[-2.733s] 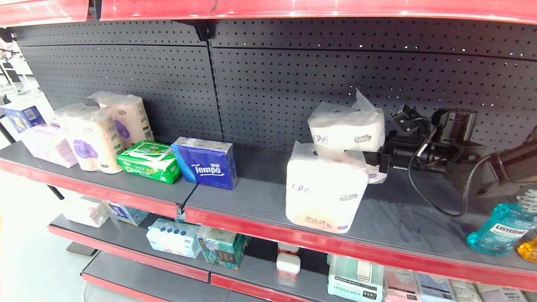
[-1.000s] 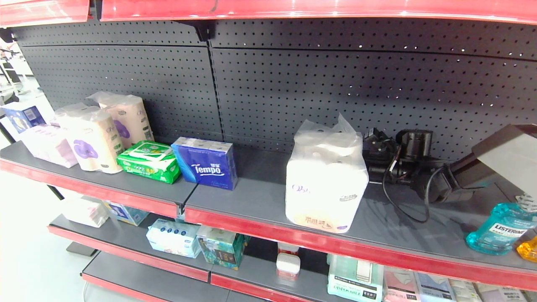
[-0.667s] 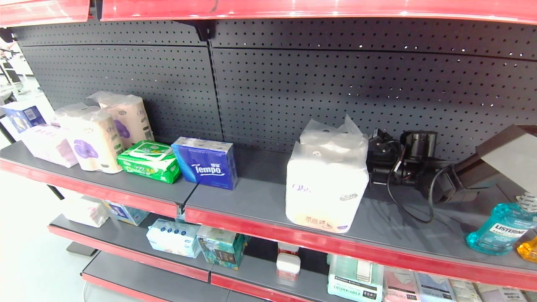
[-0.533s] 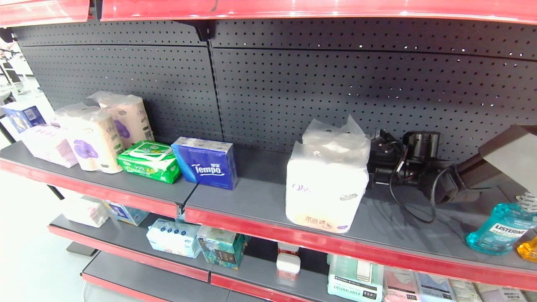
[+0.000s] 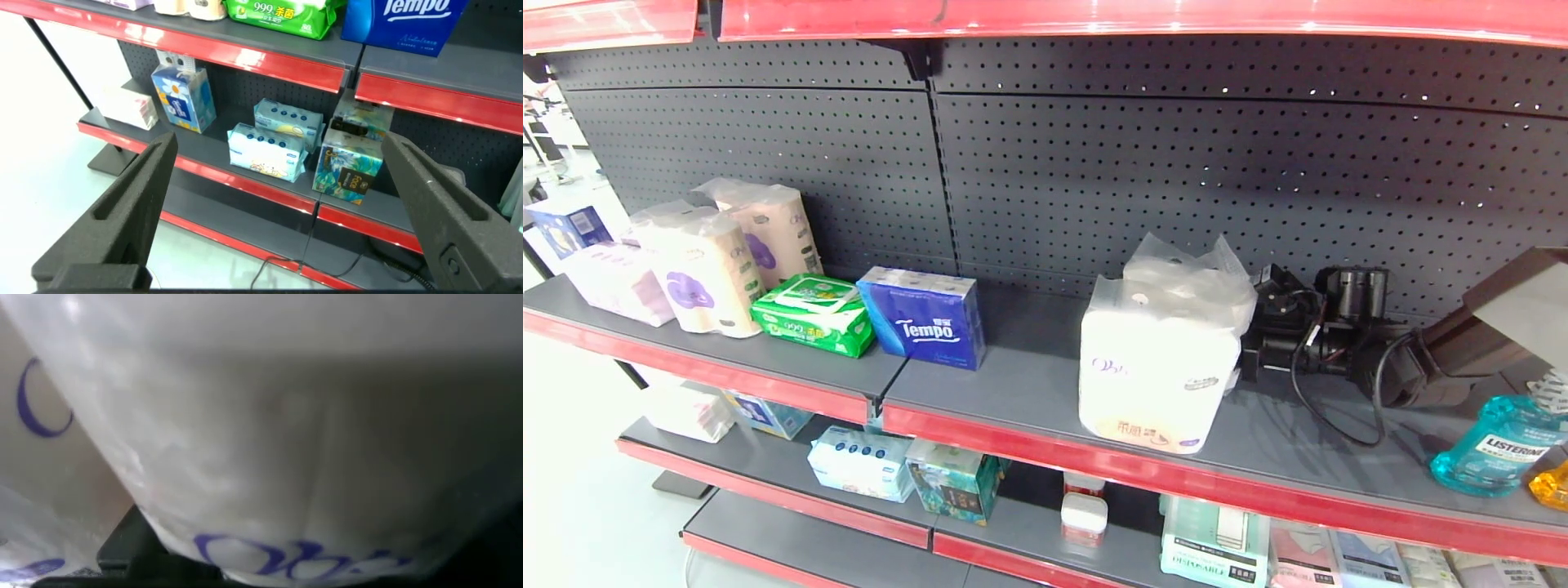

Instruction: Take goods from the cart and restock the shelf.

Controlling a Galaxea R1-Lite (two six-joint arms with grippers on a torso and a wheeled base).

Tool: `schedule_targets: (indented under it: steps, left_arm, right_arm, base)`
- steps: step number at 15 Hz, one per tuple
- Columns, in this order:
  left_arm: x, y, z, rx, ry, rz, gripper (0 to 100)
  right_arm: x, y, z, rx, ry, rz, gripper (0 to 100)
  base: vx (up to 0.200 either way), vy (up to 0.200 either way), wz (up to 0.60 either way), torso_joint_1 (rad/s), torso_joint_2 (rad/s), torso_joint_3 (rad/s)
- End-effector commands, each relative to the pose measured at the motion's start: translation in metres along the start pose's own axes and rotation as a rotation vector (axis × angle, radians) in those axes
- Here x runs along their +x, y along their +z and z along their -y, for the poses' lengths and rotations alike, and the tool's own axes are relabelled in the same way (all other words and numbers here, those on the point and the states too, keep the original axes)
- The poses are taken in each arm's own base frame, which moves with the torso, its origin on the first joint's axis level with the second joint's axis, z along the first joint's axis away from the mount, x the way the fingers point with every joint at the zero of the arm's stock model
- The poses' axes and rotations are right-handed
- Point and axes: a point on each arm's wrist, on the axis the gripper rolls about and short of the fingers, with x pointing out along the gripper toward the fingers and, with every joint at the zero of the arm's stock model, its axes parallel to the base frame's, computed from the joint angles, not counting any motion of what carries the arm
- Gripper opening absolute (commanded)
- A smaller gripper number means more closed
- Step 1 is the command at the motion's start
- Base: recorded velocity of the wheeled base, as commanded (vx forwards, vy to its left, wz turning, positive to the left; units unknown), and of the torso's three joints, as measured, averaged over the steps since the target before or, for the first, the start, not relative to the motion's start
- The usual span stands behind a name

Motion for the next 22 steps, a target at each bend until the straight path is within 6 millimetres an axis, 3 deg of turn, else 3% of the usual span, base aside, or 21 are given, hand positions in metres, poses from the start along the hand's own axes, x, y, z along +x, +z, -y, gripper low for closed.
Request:
schedule_targets:
  steps: [1, 9, 22]
  left_arm:
    - [0.000, 0.000, 0.000, 0.000, 0.001, 0.001, 100]
    - [0.000, 0.000, 0.000, 0.000, 0.001, 0.000, 100]
    - [0.000, 0.000, 0.000, 0.000, 0.001, 0.000, 100]
  right_arm:
    - [0.002, 0.001, -0.002, -0.004, 0.008, 0.002, 0]
    - [0.016, 0.005, -0.010, -0.016, 0.062, 0.015, 0]
    - [0.014, 0.004, -0.011, 0.022, 0.063, 0.009, 0]
  base:
    - [0.000, 0.000, 0.00, 0.000, 0.00, 0.000]
    - [0.000, 0.000, 0.00, 0.000, 0.00, 0.000]
    - [0.000, 0.000, 0.00, 0.000, 0.00, 0.000]
